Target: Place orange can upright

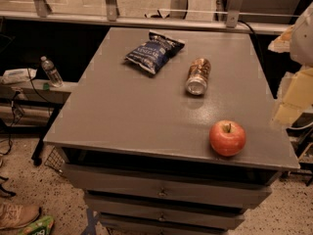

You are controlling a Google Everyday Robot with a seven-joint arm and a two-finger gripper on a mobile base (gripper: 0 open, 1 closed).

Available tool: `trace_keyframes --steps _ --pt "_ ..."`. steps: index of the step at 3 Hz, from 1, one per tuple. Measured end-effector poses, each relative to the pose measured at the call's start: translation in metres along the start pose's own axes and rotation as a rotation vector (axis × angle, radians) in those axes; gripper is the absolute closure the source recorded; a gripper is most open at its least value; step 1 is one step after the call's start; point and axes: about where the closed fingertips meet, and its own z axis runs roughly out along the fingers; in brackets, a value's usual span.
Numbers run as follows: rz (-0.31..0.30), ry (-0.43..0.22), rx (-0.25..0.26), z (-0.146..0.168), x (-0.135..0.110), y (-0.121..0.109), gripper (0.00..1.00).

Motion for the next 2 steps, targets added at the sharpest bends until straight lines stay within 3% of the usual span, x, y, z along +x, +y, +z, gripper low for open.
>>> trace_keyframes --steps 1,2 --pt "0.000 0.000 0.000 0.000 0.000 0.000 0.00" --pt "0.064 -0.011 0.021 -0.002 -0.009 -0.019 0.00"
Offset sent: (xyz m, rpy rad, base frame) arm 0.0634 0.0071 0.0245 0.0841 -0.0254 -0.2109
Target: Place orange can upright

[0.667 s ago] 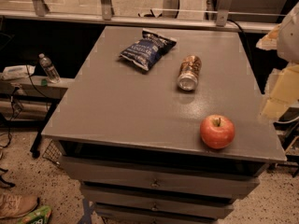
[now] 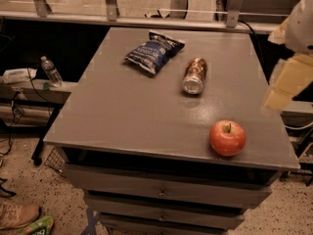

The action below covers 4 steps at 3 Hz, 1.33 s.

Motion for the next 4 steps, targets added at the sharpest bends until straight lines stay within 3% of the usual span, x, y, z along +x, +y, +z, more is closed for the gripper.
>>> trace_keyframes --steps 1,2,4 --pt "0.126 -0.020 0.038 0.0049 -0.0200 -0.0374 0.00" --pt "0.163 -0.028 0.042 0.0048 -0.0240 -0.0398 0.00" --pt "0.178 -0.022 0.041 0.0130 -0.0296 -0.0433 0.00"
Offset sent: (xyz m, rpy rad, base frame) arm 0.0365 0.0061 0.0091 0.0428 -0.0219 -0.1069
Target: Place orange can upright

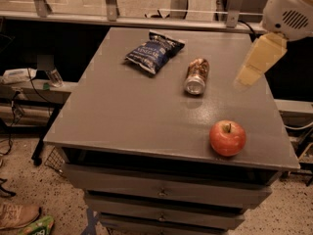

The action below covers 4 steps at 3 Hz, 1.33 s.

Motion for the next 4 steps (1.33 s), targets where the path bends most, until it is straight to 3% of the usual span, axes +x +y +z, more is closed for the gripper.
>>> trace_keyframes --steps 1,2,3,4 --pt "0.088 0.012 0.008 0.025 -0.027 -0.018 0.00" --pt "0.252 0.006 -0.005 0.046 -0.051 -0.034 0.00" --pt "0.440 0.000 -0.054 0.063 -0.061 -0.043 0.00" --pt "0.531 -0.002 -0.054 0.064 -0.063 -0.043 0.00"
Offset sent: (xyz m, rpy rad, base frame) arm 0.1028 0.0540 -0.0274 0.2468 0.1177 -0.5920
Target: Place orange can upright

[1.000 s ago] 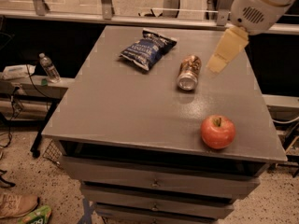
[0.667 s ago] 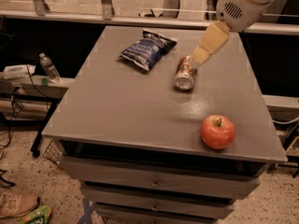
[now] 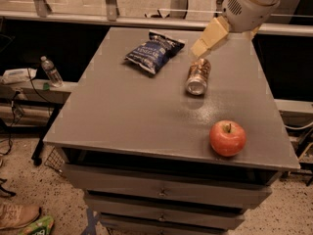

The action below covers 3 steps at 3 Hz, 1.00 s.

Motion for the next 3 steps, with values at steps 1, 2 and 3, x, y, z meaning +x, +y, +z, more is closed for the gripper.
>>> trace_keyframes --steps 1,2,3 --pt "0.059 0.040 0.006 0.010 -0.013 -0.002 0.00" --pt "0.167 0.104 0.021 0.026 -0.030 -0.004 0.00" --pt "0.287 0.156 0.026 0.045 -0.040 -0.009 0.00"
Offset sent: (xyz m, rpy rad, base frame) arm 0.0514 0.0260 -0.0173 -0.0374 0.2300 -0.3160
